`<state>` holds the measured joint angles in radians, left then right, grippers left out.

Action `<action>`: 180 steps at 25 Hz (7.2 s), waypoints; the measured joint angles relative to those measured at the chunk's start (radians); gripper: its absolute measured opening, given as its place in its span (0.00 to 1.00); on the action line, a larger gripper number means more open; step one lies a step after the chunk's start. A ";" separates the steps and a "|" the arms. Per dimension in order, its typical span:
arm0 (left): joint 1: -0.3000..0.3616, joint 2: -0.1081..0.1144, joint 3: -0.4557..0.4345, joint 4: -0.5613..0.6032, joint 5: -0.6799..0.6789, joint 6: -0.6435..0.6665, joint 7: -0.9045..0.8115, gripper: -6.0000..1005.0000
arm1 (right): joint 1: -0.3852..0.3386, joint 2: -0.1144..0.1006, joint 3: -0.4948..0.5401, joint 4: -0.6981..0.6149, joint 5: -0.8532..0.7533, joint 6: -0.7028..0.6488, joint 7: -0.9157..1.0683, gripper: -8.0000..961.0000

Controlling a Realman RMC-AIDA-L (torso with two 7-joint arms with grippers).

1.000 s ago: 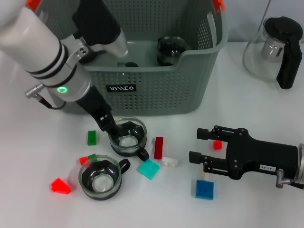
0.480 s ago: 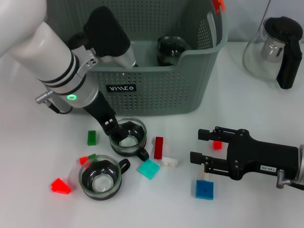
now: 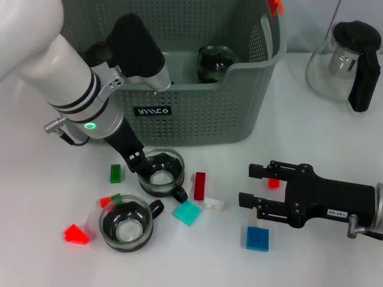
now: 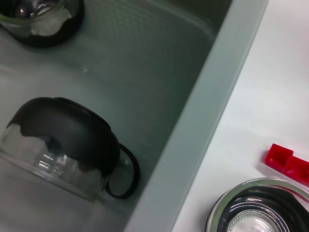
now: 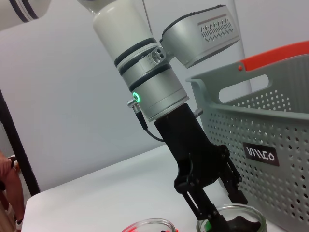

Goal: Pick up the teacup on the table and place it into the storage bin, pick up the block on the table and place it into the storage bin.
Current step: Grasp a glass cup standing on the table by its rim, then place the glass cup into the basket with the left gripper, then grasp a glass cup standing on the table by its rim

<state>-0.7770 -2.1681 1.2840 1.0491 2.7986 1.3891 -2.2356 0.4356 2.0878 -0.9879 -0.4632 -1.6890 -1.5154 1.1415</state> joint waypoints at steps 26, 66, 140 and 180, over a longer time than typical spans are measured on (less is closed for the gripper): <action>-0.003 -0.001 0.074 -0.027 0.048 -0.050 -0.075 0.23 | 0.000 -0.004 -0.001 0.012 0.000 0.001 0.003 0.74; -0.003 0.004 -0.068 0.165 -0.053 0.200 -0.064 0.06 | 0.002 -0.009 0.001 0.012 0.000 0.000 0.010 0.74; 0.129 0.094 -0.625 0.216 -0.484 0.523 0.441 0.71 | 0.011 -0.020 0.005 0.010 0.000 0.000 0.062 0.74; 0.216 -0.002 -0.324 0.110 -0.078 0.241 0.471 0.70 | 0.025 -0.024 0.005 0.012 0.000 0.045 0.090 0.74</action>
<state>-0.5608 -2.1703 0.9603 1.1594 2.7205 1.6305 -1.7650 0.4602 2.0642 -0.9832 -0.4509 -1.6889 -1.4706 1.2318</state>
